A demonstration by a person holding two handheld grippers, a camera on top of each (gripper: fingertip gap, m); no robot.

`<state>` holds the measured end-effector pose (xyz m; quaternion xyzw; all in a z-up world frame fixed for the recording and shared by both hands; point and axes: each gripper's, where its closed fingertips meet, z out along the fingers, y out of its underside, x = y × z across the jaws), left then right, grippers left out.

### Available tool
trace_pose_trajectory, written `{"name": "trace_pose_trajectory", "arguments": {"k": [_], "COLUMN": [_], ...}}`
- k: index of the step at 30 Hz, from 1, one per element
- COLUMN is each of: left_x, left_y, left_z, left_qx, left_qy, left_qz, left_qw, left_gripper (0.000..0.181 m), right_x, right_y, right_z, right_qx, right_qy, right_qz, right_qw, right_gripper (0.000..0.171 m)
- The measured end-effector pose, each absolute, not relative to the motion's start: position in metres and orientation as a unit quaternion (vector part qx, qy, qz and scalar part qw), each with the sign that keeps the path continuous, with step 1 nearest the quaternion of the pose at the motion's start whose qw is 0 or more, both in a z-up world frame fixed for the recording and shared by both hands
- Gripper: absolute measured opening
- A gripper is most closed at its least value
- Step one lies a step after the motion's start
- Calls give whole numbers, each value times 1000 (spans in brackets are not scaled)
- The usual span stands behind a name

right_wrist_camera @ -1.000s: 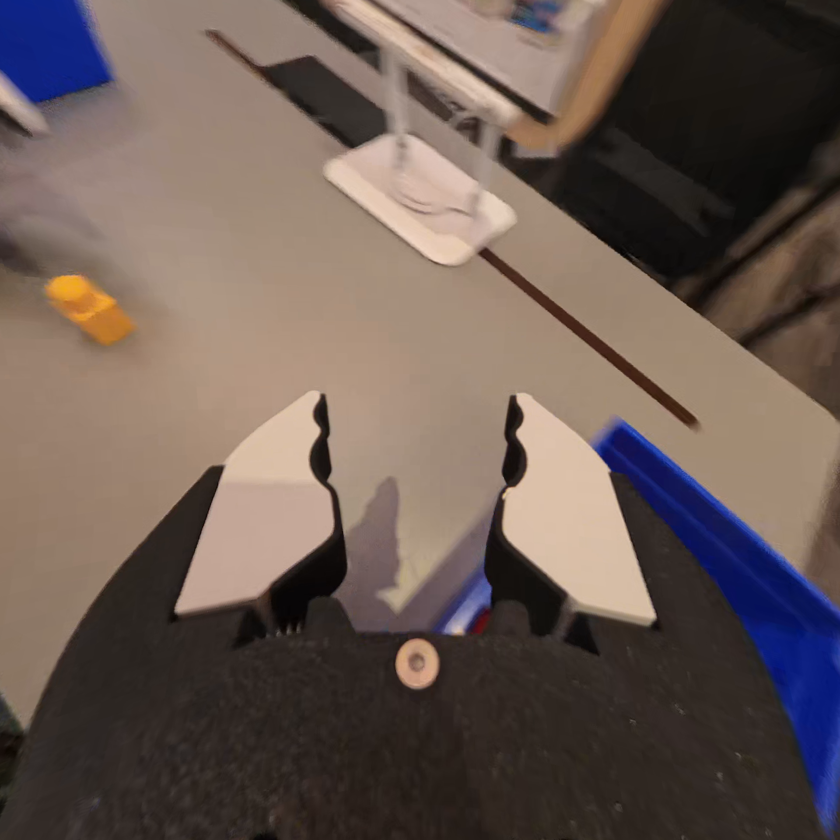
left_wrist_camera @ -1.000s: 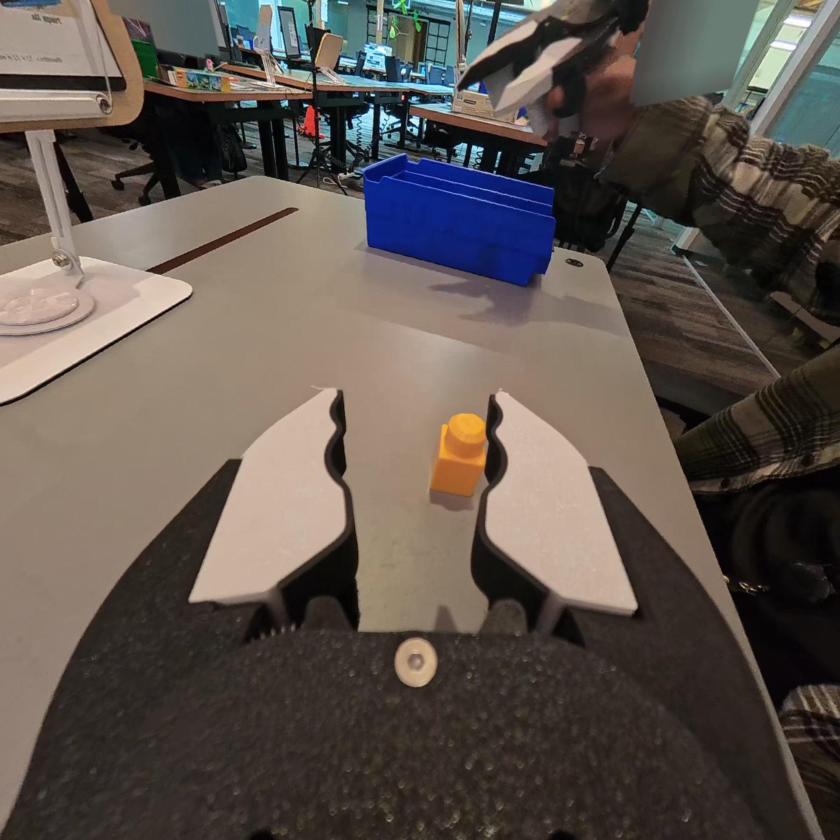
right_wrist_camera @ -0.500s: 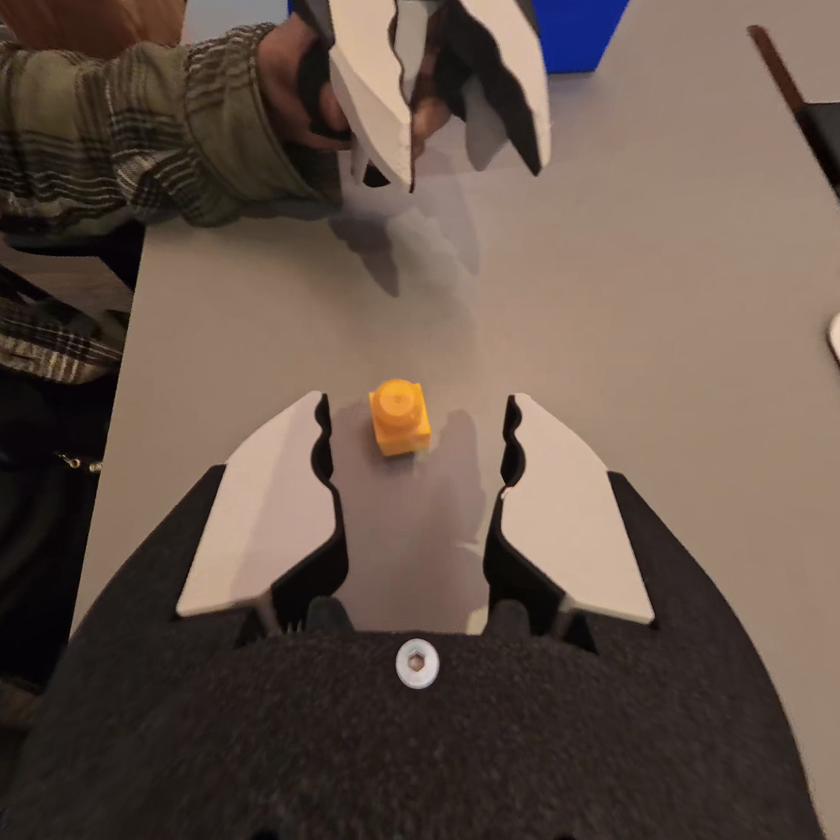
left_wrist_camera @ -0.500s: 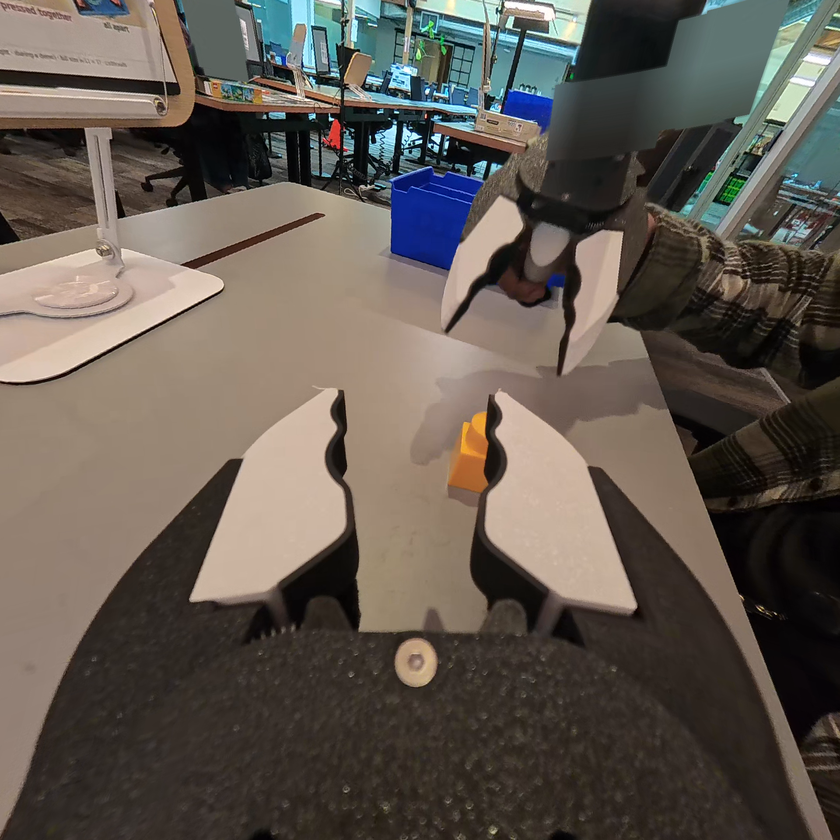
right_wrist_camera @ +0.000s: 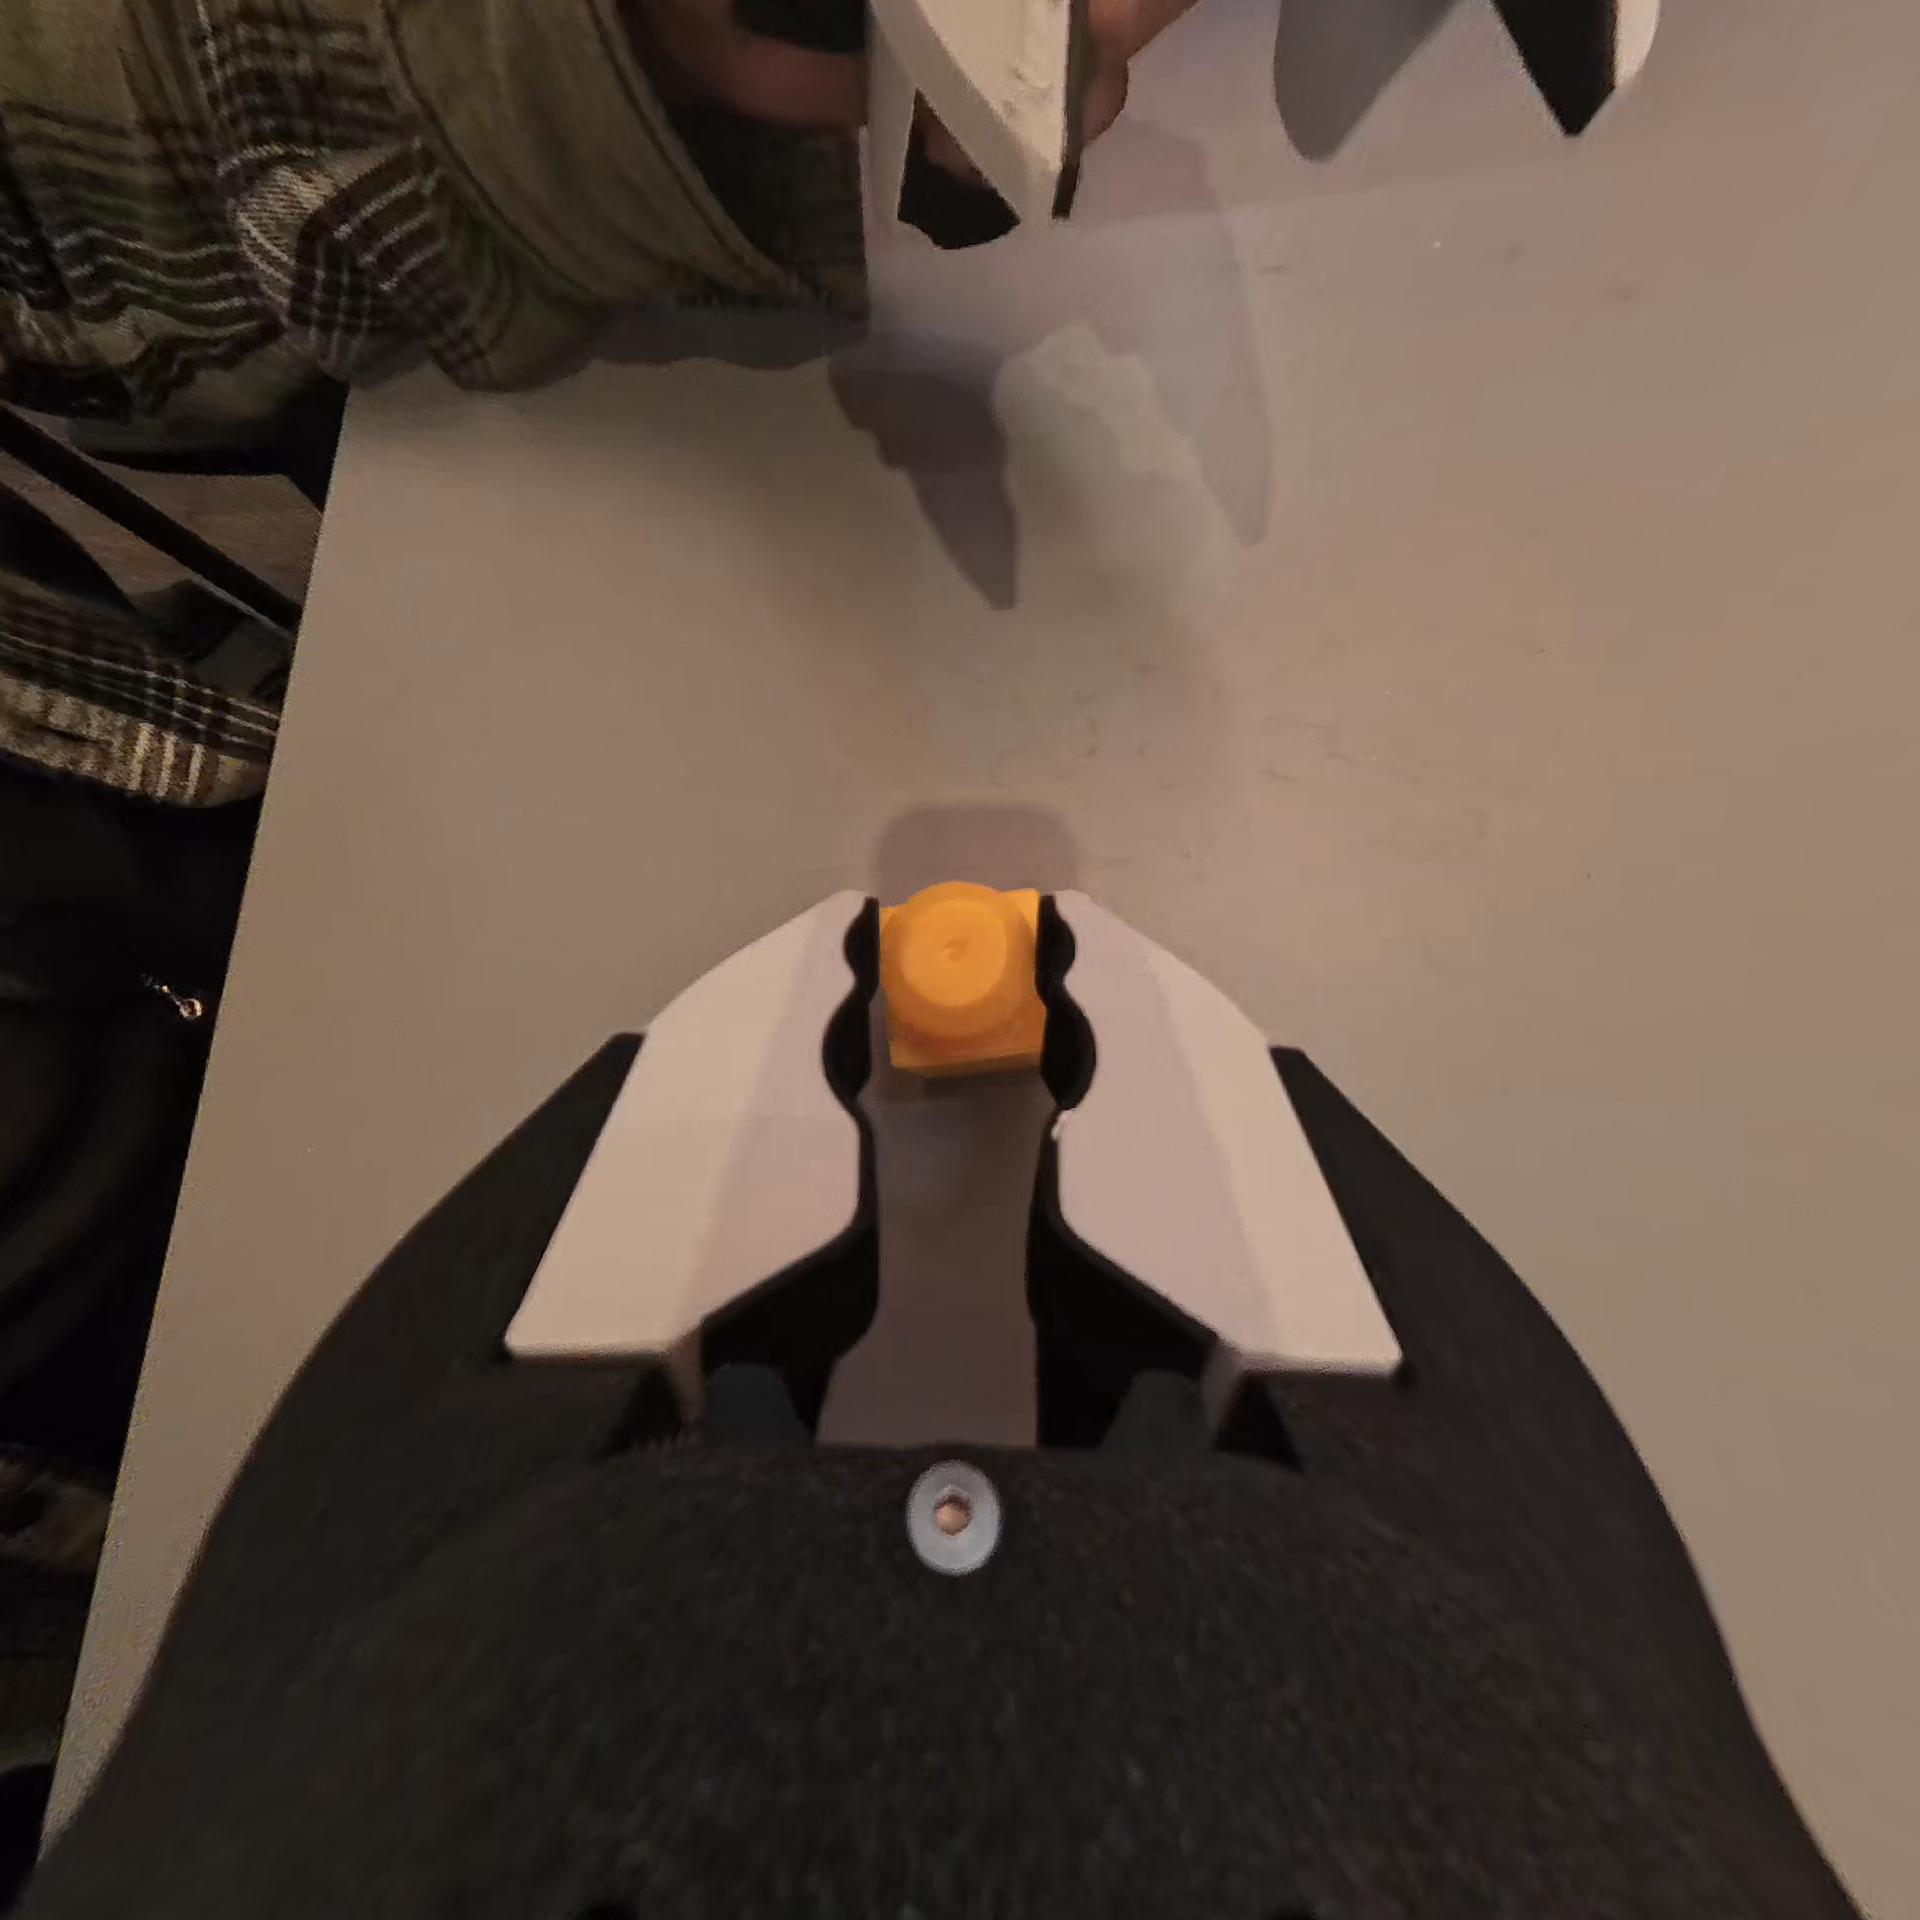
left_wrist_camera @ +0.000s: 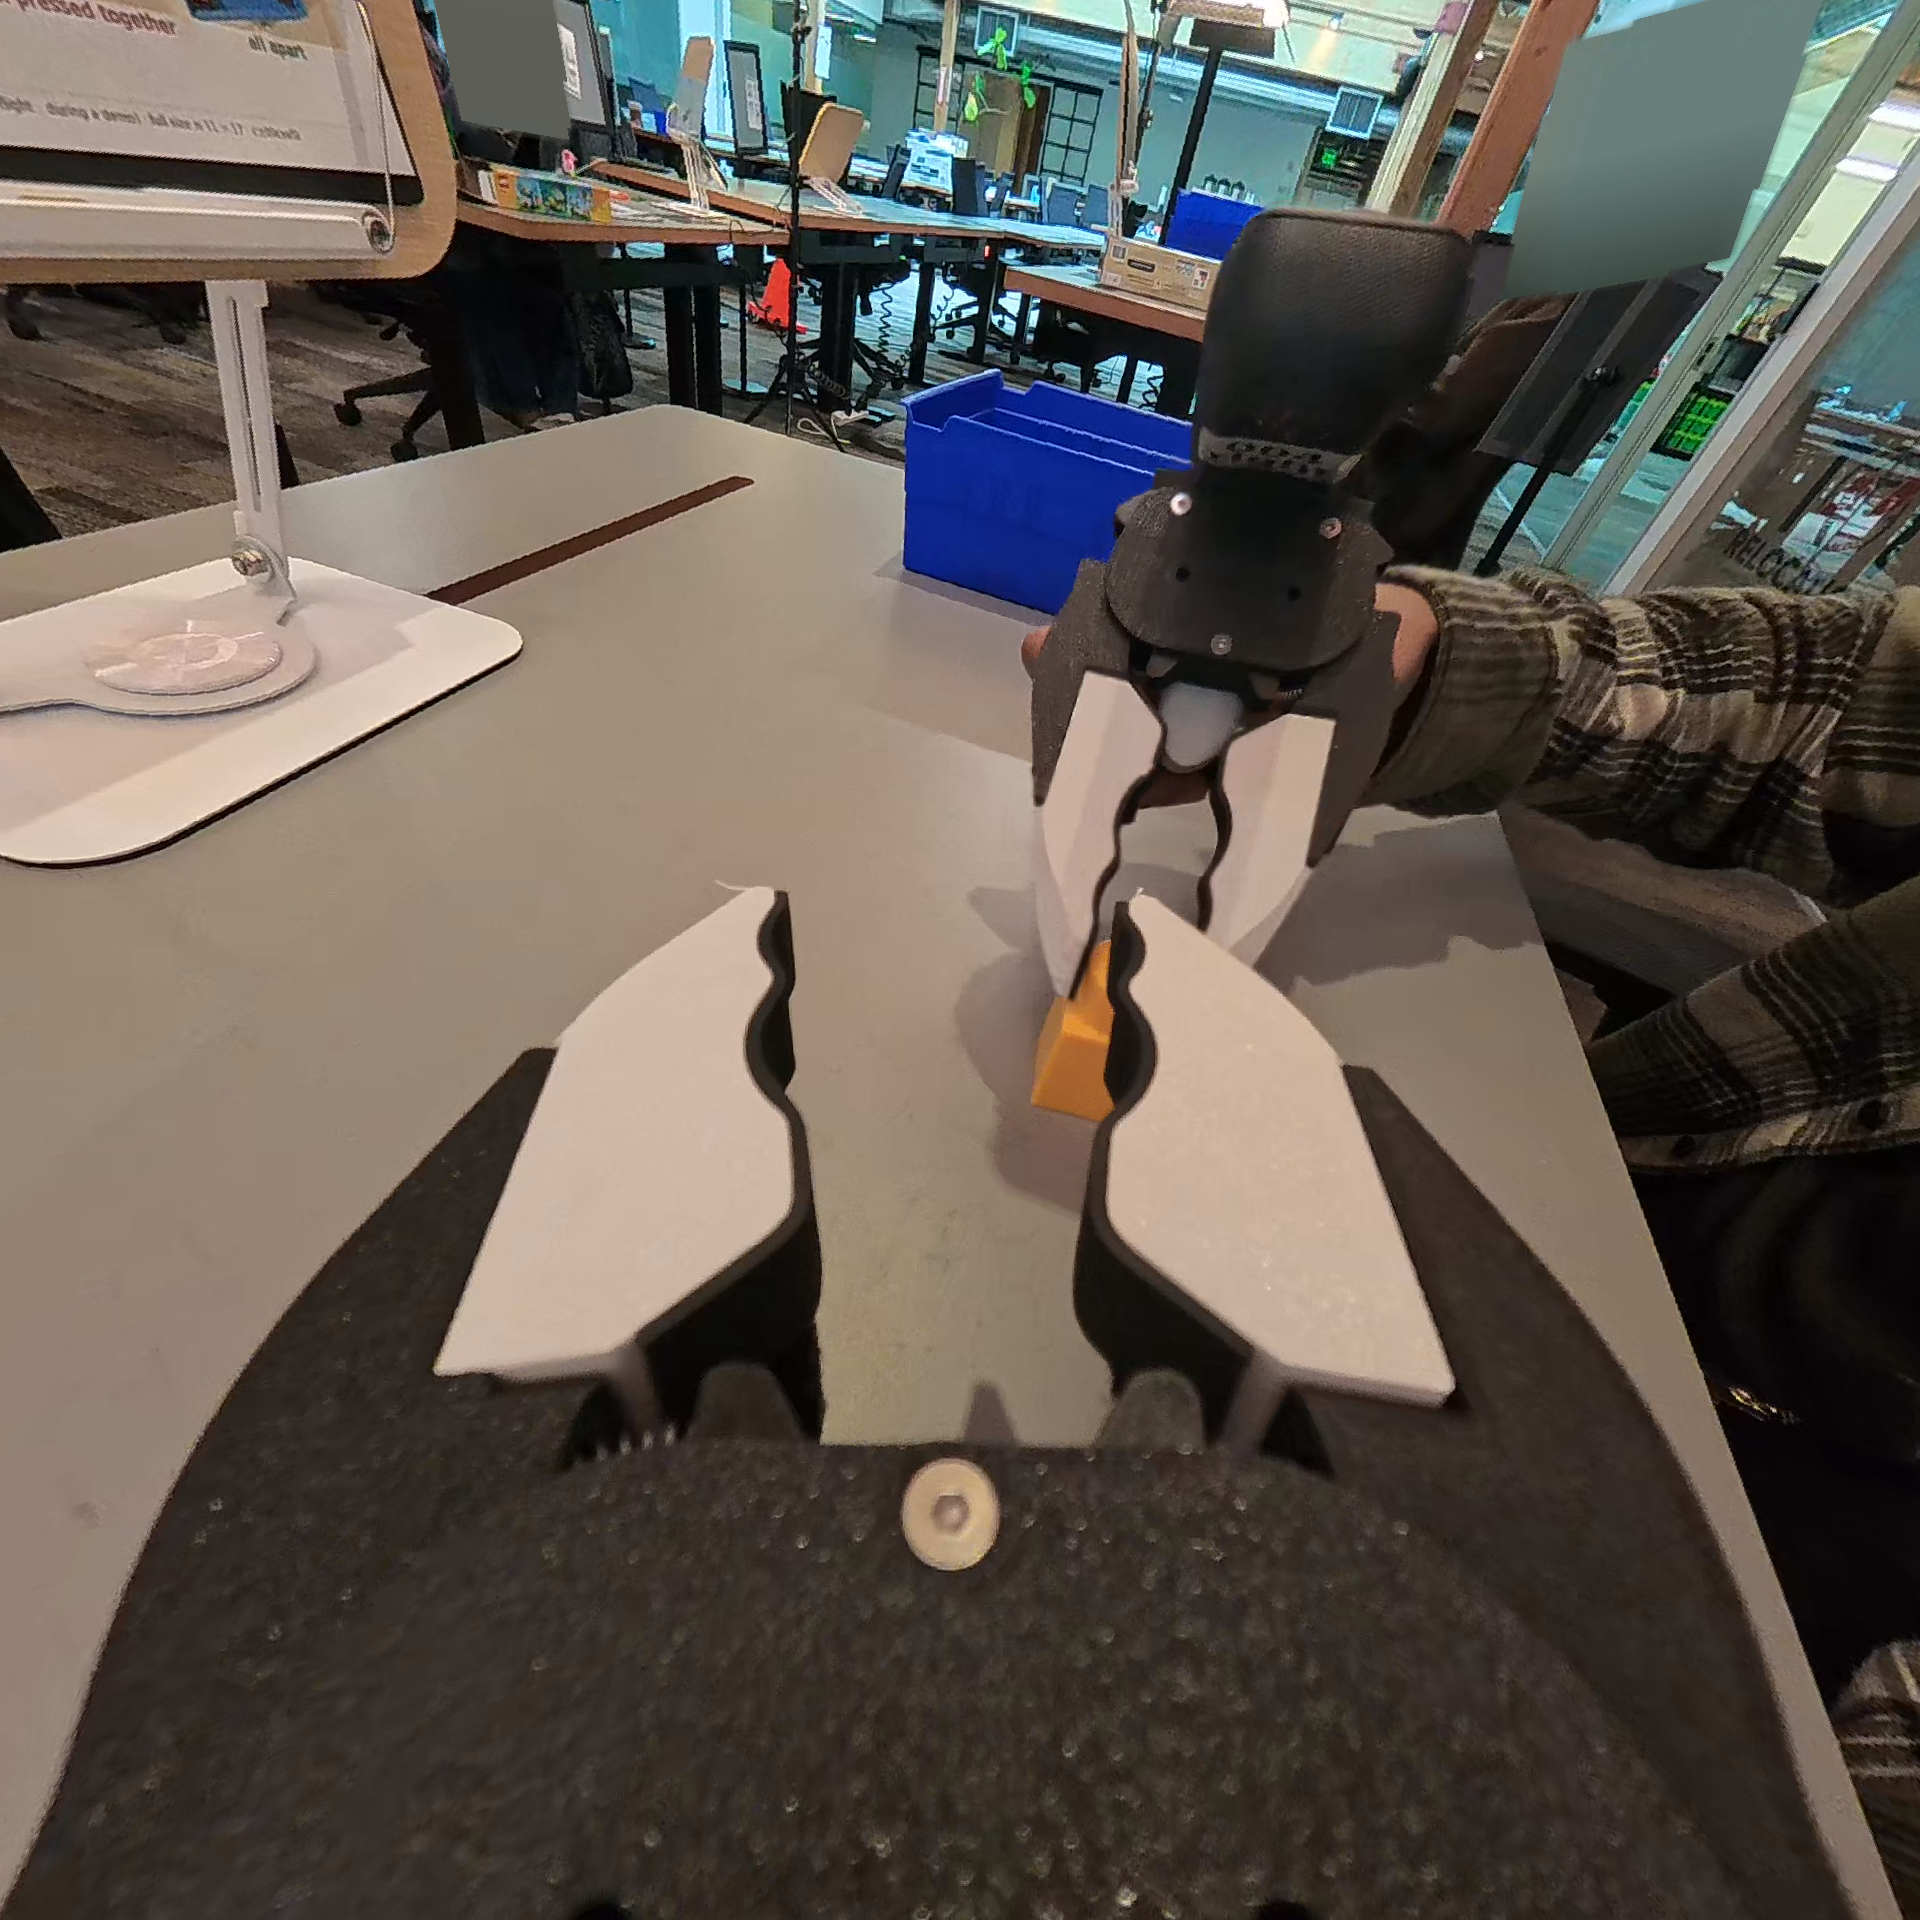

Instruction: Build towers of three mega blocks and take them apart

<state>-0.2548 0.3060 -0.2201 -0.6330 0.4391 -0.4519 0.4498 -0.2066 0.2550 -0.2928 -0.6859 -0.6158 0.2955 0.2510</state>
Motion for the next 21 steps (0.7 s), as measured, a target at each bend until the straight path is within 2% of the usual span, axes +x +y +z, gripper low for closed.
{"name": "trace_pose_trajectory", "arguments": {"k": [6, 11, 15, 21], "left_x": [-255, -255, -254, -253], "left_y": [306, 306, 304, 302], "left_z": [-220, -219, -217, -215], "left_qx": [-634, -633, -631, -627], "left_qy": [438, 437, 440, 444], "left_qz": [-452, -452, -452, -452], "left_qw": [450, 451, 452, 454], "left_gripper": [57, 57, 57, 57], "right_x": [-206, -181, -118, 25], "right_y": [254, 269, 288, 304], "right_z": [-286, -240, -194, -143], "right_qx": [-683, -696, -727, -793], "right_qy": [-613, -573, -519, -386], "right_qz": [298, 281, 224, 133], "right_qw": [263, 328, 390, 452], "right_gripper": [28, 28, 28, 28]}}
